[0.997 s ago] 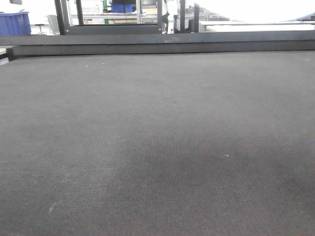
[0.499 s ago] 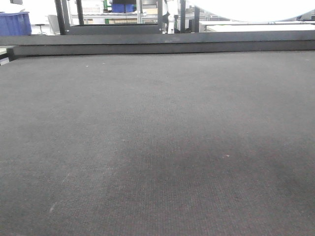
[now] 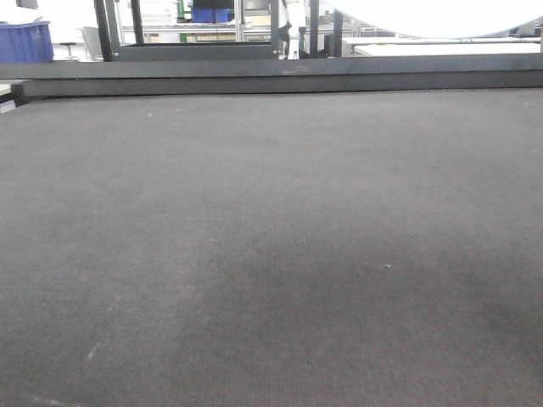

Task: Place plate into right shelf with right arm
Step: 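Drive the base to the steel shelf holding the plate in the right gripper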

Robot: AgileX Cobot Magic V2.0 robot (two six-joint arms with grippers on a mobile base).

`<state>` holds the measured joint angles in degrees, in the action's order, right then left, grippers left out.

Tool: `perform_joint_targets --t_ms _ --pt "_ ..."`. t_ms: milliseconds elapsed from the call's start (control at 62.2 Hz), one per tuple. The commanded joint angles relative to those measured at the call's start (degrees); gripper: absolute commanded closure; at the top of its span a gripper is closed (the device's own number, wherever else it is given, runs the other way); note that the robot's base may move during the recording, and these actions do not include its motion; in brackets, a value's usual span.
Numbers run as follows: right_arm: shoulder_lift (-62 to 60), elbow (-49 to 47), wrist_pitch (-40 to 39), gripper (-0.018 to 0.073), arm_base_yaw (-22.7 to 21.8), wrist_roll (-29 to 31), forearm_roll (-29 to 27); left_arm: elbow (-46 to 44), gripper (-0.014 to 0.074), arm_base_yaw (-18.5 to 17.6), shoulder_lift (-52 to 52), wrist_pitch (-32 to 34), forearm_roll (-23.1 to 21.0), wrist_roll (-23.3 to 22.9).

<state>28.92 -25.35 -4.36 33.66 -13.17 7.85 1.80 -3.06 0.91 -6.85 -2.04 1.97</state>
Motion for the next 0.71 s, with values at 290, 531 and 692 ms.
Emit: perform_joint_targets --t_ms 290,531,692 --pt "-0.03 -1.62 -5.89 0.0503 -0.12 0.04 0.51 0.57 0.0643 0.15 0.39 4.84 -0.35 -0.16" --pt "-0.03 -1.62 -5.89 0.0503 -0.12 0.04 0.51 0.57 0.0643 0.15 0.39 4.84 -0.35 -0.16" --pt "-0.03 -1.62 -5.89 0.0503 -0.12 0.04 0.51 0.57 0.0643 0.15 0.39 4.84 -0.35 -0.16"
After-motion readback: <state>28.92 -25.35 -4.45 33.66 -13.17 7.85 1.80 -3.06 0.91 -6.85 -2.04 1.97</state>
